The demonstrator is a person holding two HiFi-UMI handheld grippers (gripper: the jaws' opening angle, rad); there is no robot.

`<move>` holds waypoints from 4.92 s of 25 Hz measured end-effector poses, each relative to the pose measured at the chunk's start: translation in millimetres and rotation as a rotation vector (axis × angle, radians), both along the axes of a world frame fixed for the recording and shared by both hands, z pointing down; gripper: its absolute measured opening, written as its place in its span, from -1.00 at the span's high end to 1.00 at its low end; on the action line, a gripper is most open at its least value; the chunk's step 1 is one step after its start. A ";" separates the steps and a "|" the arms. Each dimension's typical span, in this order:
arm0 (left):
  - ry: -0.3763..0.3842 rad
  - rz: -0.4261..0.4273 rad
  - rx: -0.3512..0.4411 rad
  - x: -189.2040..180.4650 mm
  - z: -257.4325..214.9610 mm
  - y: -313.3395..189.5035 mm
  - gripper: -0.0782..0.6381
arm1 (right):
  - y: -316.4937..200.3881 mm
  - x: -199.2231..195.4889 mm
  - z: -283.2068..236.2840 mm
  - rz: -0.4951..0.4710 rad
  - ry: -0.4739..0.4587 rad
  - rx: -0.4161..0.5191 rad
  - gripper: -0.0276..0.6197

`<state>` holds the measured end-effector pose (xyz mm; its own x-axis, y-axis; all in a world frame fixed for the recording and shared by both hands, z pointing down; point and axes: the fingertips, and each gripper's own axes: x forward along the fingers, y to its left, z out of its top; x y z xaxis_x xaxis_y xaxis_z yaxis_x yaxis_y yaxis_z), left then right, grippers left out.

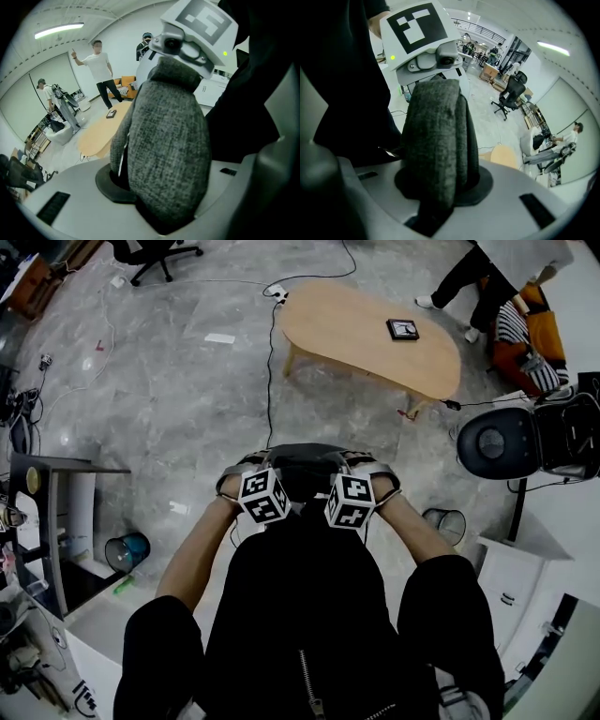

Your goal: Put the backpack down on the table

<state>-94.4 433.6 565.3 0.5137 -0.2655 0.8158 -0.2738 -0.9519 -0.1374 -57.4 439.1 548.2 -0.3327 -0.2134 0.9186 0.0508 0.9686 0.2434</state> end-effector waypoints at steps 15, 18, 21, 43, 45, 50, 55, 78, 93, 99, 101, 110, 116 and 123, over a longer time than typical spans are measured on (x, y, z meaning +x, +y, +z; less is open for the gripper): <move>-0.010 0.081 -0.035 3.9 4.9 -24.3 0.31 | -21.9 3.4 4.9 0.071 -0.005 -0.030 0.62; -0.018 0.077 -0.048 5.6 12.9 -39.8 0.31 | -37.7 5.3 13.1 0.065 -0.013 -0.044 0.62; -0.027 0.066 -0.062 9.8 22.0 -59.6 0.31 | -58.4 9.7 22.3 0.051 -0.019 -0.055 0.62; -0.066 0.027 -0.085 53.3 23.1 -211.0 0.31 | -212.1 54.2 24.0 0.017 -0.054 -0.072 0.62; -0.071 0.026 -0.081 60.9 21.9 -223.7 0.31 | -224.6 62.0 23.2 0.018 -0.058 -0.068 0.62; -0.068 0.034 -0.081 83.1 19.5 -242.1 0.31 | -243.2 84.0 20.3 0.028 -0.056 -0.065 0.62; -0.061 0.047 -0.077 96.0 16.3 -255.3 0.31 | -255.3 96.3 16.8 0.041 -0.050 -0.064 0.62; -0.031 0.202 -0.119 113.8 24.6 -359.4 0.31 | -354.9 112.6 22.8 0.199 -0.014 -0.105 0.62; 0.012 0.233 -0.101 87.8 9.8 -480.8 0.31 | -474.8 85.2 7.5 0.228 0.025 -0.097 0.62; 0.000 0.240 -0.098 82.2 13.8 -523.3 0.31 | -516.5 80.0 12.6 0.238 0.015 -0.100 0.61; -0.002 0.242 -0.102 83.4 15.4 -536.6 0.31 | -529.8 81.2 14.1 0.238 0.013 -0.104 0.61; -0.012 0.222 -0.141 102.7 29.5 -615.0 0.31 | -609.4 100.9 27.7 0.204 0.005 -0.146 0.62; -0.024 0.203 -0.147 116.0 39.5 -675.3 0.31 | -670.2 115.3 37.7 0.184 -0.004 -0.161 0.61; -0.037 0.221 -0.158 137.0 55.5 -741.8 0.30 | -735.9 136.5 53.4 0.196 -0.013 -0.190 0.61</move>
<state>42.6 -308.2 620.8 0.5142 -0.0179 0.8575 -0.0544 -0.9984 0.0118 79.1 -296.8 601.6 -0.3142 -0.0990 0.9442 -0.1446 0.9879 0.0555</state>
